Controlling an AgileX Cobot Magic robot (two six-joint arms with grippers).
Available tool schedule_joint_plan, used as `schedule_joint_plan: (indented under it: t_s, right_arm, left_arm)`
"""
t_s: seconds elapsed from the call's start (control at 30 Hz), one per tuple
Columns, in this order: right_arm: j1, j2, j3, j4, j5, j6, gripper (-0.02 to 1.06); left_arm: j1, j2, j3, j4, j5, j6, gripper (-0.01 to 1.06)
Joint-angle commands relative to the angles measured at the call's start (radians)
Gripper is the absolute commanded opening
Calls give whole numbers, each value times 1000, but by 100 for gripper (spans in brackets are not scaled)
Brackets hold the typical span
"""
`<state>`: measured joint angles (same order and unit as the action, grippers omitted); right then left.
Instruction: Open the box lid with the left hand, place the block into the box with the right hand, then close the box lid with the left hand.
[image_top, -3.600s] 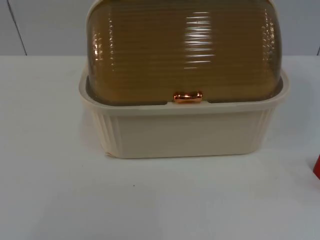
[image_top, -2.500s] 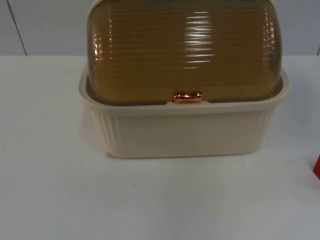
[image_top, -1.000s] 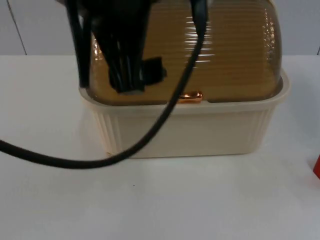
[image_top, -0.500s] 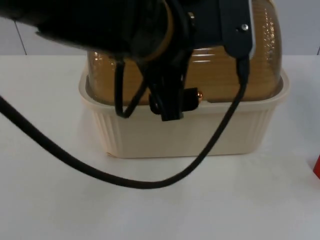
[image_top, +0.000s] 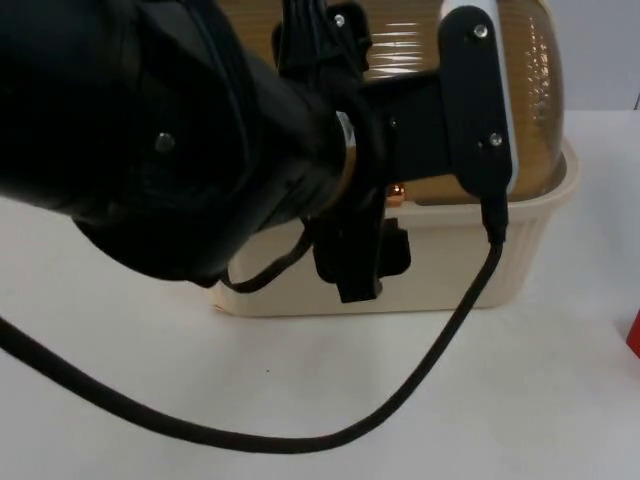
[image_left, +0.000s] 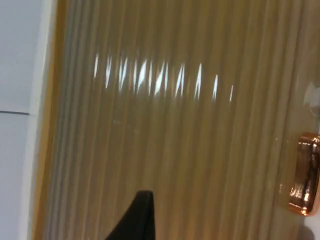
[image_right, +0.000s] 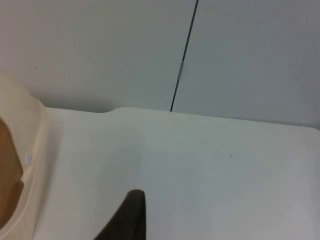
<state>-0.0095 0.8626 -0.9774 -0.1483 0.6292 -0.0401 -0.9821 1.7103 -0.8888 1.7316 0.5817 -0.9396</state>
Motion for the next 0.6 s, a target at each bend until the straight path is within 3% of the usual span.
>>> schedule_joint_plan:
  t_s: [0.0, 0.27, 0.33, 0.37, 0.4, 0.47, 0.53, 0.57]
  right_arm:
    - [3, 0, -4, -7, -16, -3, 105]
    - [3, 0, -4, -7, -22, -1, 105]
    - [3, 0, -4, -7, -20, -1, 105]
    - [3, 0, -4, -7, -20, -1, 105]
    - [3, 0, -4, -7, -20, -1, 105]
    - [3, 0, -4, -7, -20, -1, 105]
    - [3, 0, -4, -7, -21, -1, 105]
    - [3, 0, -4, -7, -21, -1, 105]
  left_arm:
    - [-5, 5, 3, 13, 7, -20, 104]
    - [-5, 68, 3, 13, 14, -20, 99]
    - [-5, 74, 3, 13, 12, -20, 87]
    - [-5, 74, 3, 13, 12, -20, 87]
    - [-5, 74, 3, 13, 13, -20, 78]
    - [-5, 74, 3, 13, 11, -20, 51]
    - [-5, 74, 3, 13, 6, -20, 34]
    - [-5, 74, 3, 13, 6, -20, 34]
